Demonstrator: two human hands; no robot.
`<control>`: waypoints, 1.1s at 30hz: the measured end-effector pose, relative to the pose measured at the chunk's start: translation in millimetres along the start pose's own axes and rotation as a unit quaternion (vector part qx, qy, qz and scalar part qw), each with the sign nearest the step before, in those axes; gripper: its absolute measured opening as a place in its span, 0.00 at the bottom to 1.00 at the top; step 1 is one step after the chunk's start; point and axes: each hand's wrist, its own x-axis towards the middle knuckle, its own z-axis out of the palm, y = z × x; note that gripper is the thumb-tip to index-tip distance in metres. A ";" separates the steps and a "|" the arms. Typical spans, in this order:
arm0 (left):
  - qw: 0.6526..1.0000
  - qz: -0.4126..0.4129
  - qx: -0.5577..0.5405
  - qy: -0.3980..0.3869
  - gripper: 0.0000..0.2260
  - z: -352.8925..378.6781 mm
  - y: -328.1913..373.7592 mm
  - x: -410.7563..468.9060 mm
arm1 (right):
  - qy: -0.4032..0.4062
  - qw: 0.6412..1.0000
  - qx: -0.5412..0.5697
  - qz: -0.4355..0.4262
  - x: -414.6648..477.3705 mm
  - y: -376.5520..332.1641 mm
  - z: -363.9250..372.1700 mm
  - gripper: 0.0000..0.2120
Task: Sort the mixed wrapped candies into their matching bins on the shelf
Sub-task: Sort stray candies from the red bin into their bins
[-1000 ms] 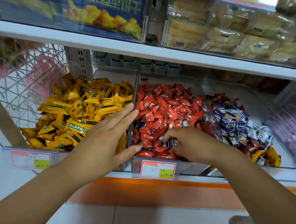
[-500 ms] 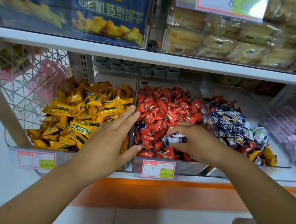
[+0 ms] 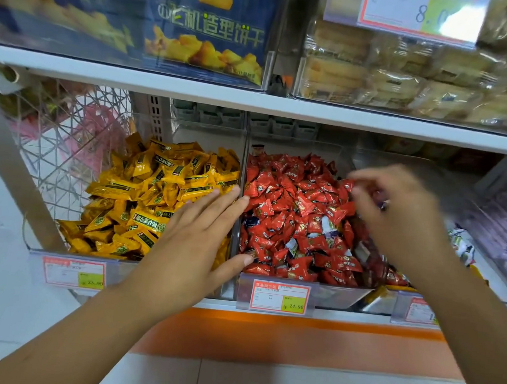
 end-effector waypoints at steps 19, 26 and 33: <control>0.988 0.020 0.149 -0.025 0.34 10.3 -12.3 -18.9 | -0.239 0.960 0.146 -0.004 -0.8 -28.3 47.3 0.08; 0.987 0.029 0.160 -0.013 0.33 13.1 -14.9 -18.3 | -0.253 0.959 0.113 -0.054 7.3 -57.4 93.9 0.18; 0.987 0.034 0.155 -0.016 0.33 14.2 -15.8 -17.7 | -0.290 0.951 -0.051 -0.091 11.9 -62.4 107.9 0.21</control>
